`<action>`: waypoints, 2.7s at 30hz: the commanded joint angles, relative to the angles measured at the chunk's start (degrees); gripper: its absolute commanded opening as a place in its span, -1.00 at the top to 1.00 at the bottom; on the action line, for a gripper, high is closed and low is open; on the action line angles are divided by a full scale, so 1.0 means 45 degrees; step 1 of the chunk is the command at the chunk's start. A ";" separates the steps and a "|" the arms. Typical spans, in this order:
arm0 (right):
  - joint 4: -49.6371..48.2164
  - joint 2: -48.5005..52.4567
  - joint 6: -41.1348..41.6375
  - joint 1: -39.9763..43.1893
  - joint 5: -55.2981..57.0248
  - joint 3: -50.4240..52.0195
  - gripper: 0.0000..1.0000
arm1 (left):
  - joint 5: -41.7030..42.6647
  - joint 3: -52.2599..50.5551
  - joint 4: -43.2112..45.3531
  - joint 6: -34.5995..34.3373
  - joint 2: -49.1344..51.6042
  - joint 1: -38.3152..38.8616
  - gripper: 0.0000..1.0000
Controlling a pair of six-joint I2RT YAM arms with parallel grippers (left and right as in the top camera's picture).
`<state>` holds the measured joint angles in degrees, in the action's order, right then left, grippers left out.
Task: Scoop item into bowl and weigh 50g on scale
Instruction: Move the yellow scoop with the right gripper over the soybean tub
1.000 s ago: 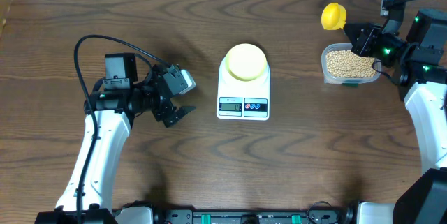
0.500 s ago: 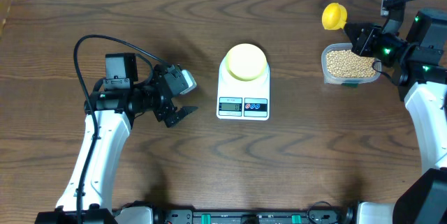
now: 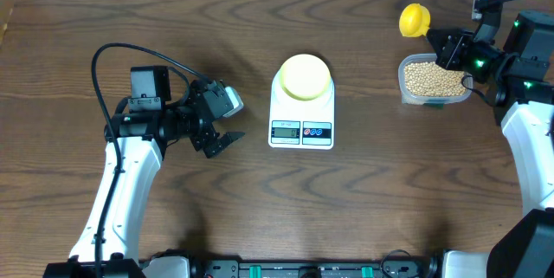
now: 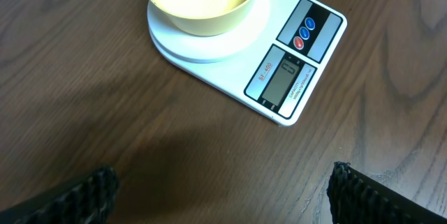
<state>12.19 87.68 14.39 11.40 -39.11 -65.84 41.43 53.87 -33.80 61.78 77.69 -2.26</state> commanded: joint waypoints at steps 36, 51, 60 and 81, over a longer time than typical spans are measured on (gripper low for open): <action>0.0102 -0.0369 -0.0267 0.0165 0.0243 -0.0257 0.97 | -0.0073 0.0078 0.0010 0.0126 0.0049 -0.0044 -0.95; 0.0160 -0.0432 0.0131 0.0209 0.0714 -0.0544 0.98 | -0.0073 0.0078 0.0010 0.0121 0.0049 -0.0044 -0.95; 0.3594 -0.0432 -0.1190 0.0209 0.2696 -0.2744 0.98 | -0.0073 0.0078 0.0010 0.0126 0.0049 -0.0044 -0.95; 0.4585 -0.0432 -0.1209 0.0209 0.4051 -0.3623 0.98 | -0.0078 0.0078 0.0010 0.0121 0.0049 -0.0044 -0.95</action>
<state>32.45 86.91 7.29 11.94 -22.22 -80.71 41.23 53.87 -33.80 61.76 77.69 -2.26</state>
